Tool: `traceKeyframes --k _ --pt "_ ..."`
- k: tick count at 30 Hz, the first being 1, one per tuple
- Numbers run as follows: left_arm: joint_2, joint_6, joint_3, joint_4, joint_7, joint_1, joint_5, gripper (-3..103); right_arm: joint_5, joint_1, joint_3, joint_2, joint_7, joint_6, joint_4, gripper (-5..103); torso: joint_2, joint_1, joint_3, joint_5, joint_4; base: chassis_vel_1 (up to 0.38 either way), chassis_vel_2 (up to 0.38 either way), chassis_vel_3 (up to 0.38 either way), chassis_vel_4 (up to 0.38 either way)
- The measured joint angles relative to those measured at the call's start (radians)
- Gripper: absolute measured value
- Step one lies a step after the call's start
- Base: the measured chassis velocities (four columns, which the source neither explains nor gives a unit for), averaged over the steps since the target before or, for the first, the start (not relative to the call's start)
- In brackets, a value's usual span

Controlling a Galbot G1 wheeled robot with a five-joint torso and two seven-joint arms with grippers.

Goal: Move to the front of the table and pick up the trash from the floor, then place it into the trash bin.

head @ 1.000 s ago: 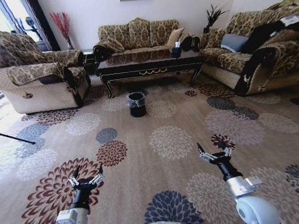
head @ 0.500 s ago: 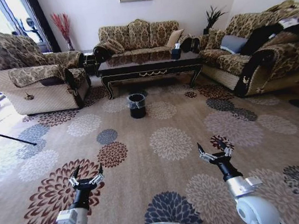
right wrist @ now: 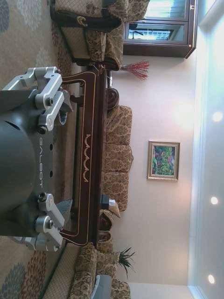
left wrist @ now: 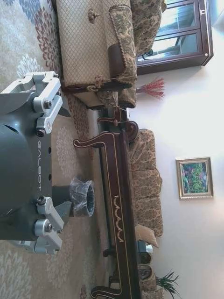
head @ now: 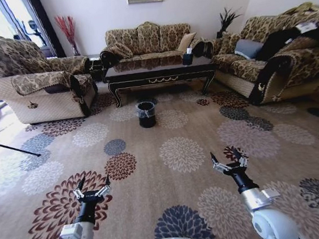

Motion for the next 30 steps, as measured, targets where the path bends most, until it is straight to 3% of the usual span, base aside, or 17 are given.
traceKeyframes --k 30 --pt "0.0 0.0 0.0 0.0 0.0 0.0 0.0 100 0.0 0.0 0.0 0.0 0.0 0.0 0.0 100 0.118 0.039 0.079 0.0 0.0 0.0 0.0 0.0 0.0"
